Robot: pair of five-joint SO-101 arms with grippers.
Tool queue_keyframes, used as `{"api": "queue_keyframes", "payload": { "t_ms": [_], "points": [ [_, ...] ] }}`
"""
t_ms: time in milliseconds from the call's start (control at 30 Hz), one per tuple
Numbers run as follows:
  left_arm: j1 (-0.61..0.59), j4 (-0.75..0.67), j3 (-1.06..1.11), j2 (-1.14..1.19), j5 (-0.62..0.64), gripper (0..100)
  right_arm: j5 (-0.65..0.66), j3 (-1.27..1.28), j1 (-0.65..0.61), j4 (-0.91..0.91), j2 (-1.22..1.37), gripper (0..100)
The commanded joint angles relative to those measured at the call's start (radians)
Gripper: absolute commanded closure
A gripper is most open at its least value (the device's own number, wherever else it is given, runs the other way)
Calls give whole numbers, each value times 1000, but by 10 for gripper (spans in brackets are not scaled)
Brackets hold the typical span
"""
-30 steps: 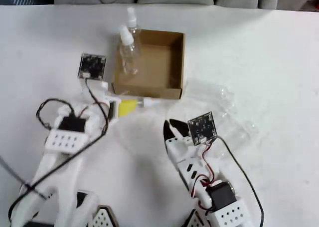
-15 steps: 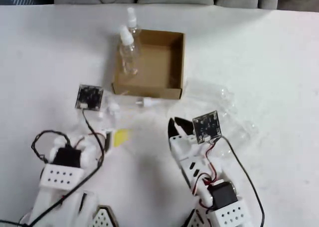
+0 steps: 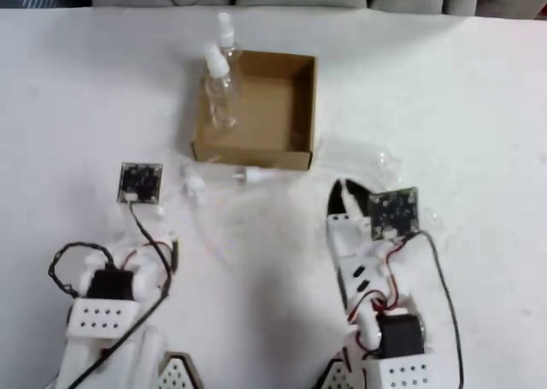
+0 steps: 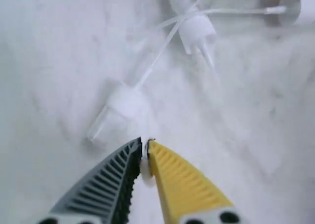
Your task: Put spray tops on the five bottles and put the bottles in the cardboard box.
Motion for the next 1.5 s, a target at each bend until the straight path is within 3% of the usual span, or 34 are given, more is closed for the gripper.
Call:
{"api": "queue_keyframes", "payload": {
  "t_ms": [0,233,533,767,1100,1200,1333,1467],
  "points": [
    [-12,-69,34,-35,0,976,21,-149,44,64,53,983],
    [-12,-48,61,-101,-48,974,21,-434,76,186,493,981],
    [-12,-17,112,-232,-48,976,61,-908,203,576,1049,981],
    [-12,40,147,-355,-48,976,519,-1200,268,839,1291,981],
    [-12,124,189,-524,-48,976,1168,-1221,245,869,1331,973],
    [-12,149,199,-564,-48,976,1347,-1223,245,940,1333,894],
    [-12,153,207,-598,-48,976,1462,-1223,229,969,1333,771],
    [-12,166,207,-601,-48,976,1568,-1221,199,969,1334,755]
  ]
}}
